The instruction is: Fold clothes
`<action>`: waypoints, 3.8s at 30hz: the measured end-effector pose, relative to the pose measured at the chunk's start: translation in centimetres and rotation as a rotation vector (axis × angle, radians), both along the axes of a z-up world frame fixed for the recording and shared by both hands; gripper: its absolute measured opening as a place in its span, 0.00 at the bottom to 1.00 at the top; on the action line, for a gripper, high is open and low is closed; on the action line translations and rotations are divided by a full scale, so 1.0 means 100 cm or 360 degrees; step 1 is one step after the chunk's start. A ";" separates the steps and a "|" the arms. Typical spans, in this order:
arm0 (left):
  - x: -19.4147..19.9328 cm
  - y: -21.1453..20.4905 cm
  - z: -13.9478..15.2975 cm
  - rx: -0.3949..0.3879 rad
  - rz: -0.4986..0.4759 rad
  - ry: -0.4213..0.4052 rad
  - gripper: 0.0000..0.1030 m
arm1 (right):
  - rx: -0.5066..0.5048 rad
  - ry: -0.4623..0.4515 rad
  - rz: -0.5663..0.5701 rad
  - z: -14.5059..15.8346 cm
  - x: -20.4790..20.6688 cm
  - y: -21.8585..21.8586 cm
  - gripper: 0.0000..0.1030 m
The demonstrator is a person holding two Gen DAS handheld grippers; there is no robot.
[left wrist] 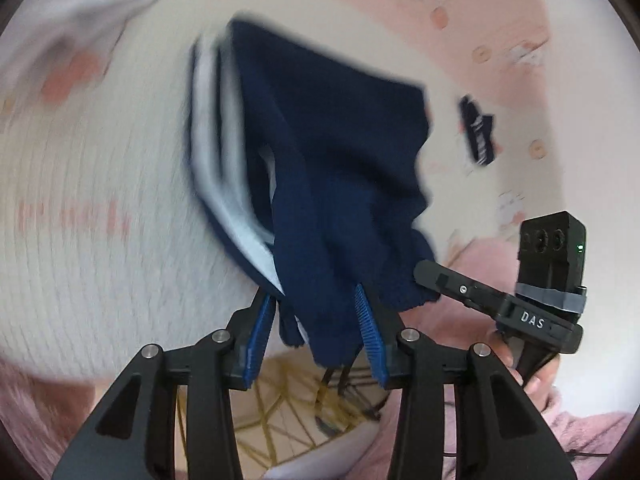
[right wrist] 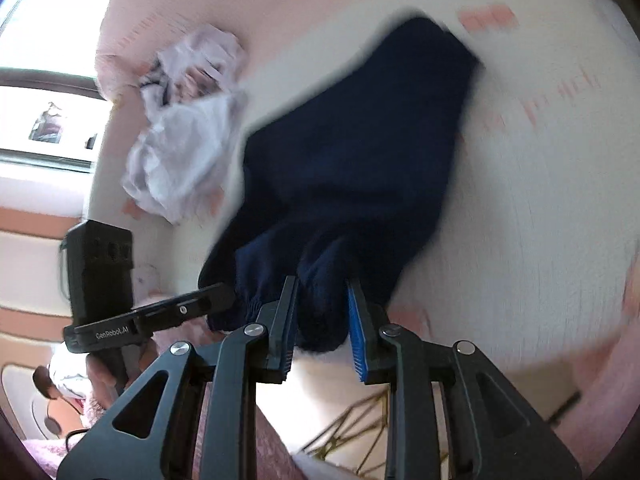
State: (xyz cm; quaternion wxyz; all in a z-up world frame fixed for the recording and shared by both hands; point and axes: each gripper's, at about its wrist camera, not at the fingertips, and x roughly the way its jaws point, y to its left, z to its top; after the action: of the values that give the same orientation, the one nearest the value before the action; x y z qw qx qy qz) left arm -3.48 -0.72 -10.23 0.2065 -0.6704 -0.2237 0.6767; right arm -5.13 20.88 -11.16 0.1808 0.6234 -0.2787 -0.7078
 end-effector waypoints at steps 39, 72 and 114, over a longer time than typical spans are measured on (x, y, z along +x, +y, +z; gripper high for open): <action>0.036 0.013 -0.008 -0.0210 -0.0224 0.0098 0.41 | 0.0636 0.0017 0.0444 -0.026 0.047 -0.032 0.44; 0.005 0.006 0.064 -0.0713 -0.1290 0.0929 0.55 | 0.1526 0.1296 0.1651 0.043 0.093 -0.052 0.62; 0.085 0.069 0.001 -0.1284 -0.2215 0.1759 0.58 | 0.1509 0.1715 0.2188 -0.039 0.151 -0.093 0.54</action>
State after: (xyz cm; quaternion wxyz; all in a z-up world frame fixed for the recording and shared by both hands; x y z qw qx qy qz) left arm 5.03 6.19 -10.10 0.3908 -0.2612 0.5990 0.6483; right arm 9.98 11.63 -15.10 0.3863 0.2524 0.5743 -0.6761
